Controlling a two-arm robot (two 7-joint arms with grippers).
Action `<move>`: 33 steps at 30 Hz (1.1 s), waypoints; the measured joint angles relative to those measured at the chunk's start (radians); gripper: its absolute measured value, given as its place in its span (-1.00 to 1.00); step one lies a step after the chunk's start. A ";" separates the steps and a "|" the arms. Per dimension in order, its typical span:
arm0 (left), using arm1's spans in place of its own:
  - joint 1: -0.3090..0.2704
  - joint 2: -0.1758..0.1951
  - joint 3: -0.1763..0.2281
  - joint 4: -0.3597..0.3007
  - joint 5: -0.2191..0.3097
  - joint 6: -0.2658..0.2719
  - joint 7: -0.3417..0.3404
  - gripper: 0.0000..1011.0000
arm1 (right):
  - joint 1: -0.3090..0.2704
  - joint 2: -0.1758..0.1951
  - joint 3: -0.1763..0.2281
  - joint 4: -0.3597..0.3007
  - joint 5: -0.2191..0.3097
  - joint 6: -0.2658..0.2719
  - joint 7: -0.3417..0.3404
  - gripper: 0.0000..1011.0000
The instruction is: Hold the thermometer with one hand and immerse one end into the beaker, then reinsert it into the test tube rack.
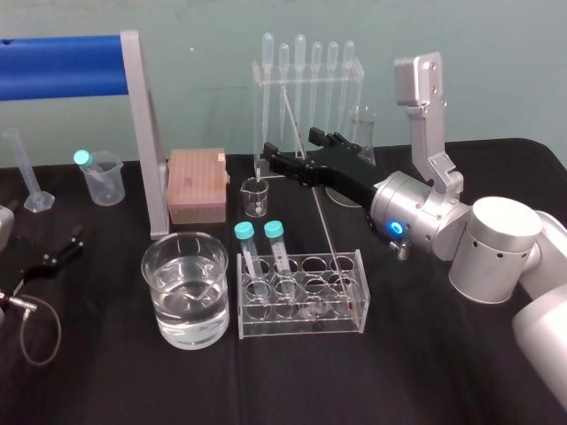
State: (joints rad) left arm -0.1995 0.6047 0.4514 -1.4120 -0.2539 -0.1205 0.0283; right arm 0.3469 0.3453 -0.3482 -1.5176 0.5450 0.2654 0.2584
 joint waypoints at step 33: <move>0.000 0.000 0.000 0.000 0.000 0.000 0.000 0.99 | -0.001 0.001 0.000 -0.001 0.000 0.001 -0.001 -0.50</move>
State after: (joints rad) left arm -0.1995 0.6047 0.4514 -1.4120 -0.2539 -0.1205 0.0283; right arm 0.3460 0.3464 -0.3482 -1.5184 0.5451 0.2664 0.2575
